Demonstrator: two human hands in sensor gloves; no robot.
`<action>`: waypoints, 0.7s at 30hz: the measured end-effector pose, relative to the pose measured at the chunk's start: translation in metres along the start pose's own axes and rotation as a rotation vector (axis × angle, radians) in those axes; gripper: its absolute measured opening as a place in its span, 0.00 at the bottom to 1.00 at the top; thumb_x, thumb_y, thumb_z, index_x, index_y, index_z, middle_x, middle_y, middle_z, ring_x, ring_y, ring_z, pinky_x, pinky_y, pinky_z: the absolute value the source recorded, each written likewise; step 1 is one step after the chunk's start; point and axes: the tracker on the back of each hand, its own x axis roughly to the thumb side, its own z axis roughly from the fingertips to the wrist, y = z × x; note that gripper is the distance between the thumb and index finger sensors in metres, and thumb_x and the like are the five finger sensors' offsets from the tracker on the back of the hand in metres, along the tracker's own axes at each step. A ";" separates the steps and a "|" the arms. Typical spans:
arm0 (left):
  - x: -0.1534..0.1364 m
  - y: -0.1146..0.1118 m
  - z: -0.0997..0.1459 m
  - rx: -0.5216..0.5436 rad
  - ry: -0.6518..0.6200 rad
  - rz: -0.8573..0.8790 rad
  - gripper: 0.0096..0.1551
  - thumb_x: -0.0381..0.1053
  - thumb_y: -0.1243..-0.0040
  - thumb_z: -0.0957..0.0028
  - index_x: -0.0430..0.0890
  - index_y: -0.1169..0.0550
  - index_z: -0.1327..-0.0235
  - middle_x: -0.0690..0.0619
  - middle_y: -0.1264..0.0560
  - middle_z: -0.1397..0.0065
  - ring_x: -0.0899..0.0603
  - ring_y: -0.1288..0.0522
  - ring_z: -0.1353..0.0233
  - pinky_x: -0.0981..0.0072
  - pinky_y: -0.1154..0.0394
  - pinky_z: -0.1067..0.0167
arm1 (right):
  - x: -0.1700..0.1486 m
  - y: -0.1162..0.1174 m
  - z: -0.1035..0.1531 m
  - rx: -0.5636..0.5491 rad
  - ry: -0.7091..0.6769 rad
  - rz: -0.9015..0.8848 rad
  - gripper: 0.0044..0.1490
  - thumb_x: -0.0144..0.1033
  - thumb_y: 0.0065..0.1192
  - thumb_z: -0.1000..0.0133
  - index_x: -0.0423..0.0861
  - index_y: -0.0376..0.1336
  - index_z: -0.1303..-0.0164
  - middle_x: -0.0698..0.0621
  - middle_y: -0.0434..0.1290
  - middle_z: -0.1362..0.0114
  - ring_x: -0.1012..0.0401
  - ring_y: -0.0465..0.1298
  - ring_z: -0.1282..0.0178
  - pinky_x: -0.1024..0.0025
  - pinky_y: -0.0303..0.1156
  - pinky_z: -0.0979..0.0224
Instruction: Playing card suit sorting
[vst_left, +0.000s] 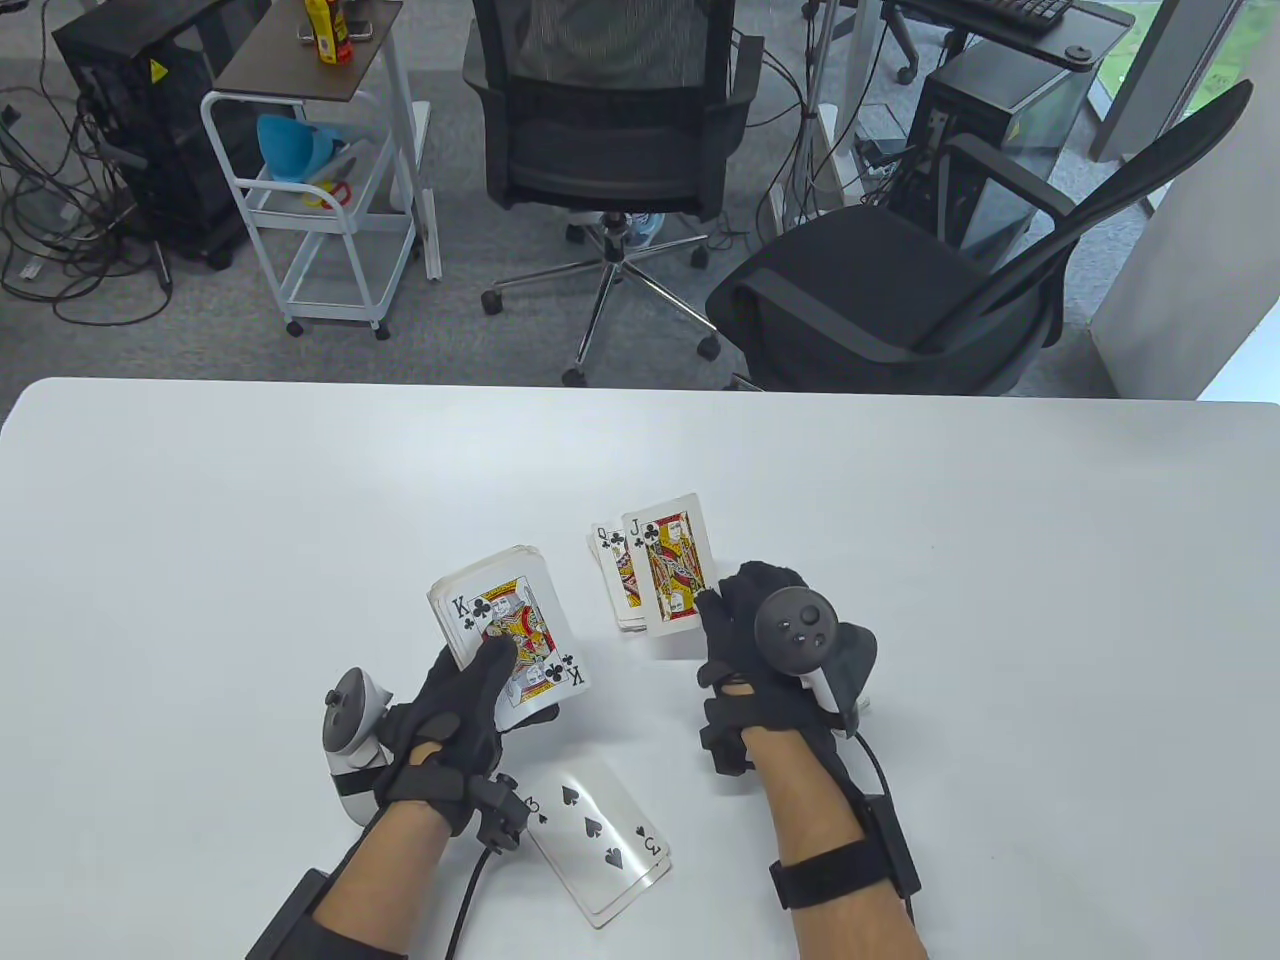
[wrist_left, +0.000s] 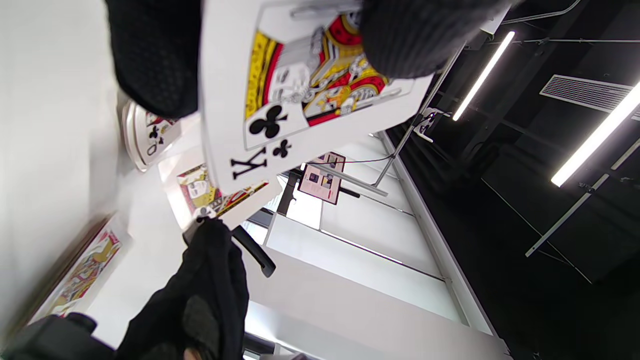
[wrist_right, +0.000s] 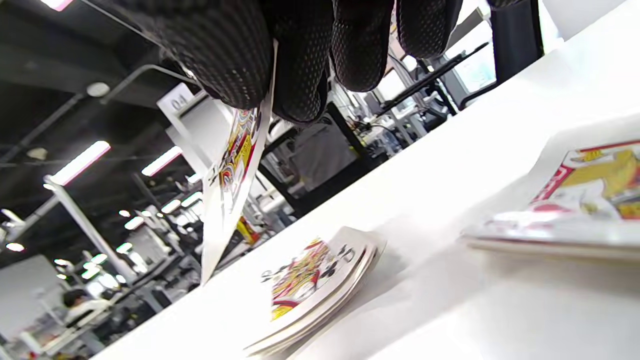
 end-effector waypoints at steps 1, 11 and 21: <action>0.002 0.002 -0.001 0.005 -0.004 0.004 0.35 0.61 0.38 0.38 0.52 0.37 0.23 0.52 0.29 0.24 0.39 0.22 0.29 0.52 0.16 0.42 | 0.003 -0.002 -0.011 -0.004 0.007 0.040 0.23 0.40 0.69 0.39 0.38 0.72 0.42 0.36 0.61 0.21 0.34 0.52 0.19 0.26 0.44 0.26; 0.010 0.002 0.002 0.010 -0.045 -0.012 0.35 0.61 0.38 0.38 0.52 0.37 0.23 0.52 0.29 0.24 0.39 0.22 0.29 0.52 0.16 0.42 | 0.032 0.038 -0.060 0.200 0.093 0.155 0.23 0.40 0.69 0.38 0.37 0.73 0.44 0.36 0.59 0.20 0.33 0.44 0.17 0.25 0.38 0.26; 0.020 0.002 0.005 0.016 -0.093 -0.023 0.35 0.61 0.38 0.38 0.52 0.37 0.23 0.52 0.29 0.24 0.39 0.22 0.29 0.52 0.16 0.43 | 0.041 0.086 -0.053 0.153 0.055 0.687 0.28 0.46 0.77 0.43 0.40 0.68 0.44 0.36 0.57 0.20 0.34 0.45 0.17 0.26 0.38 0.26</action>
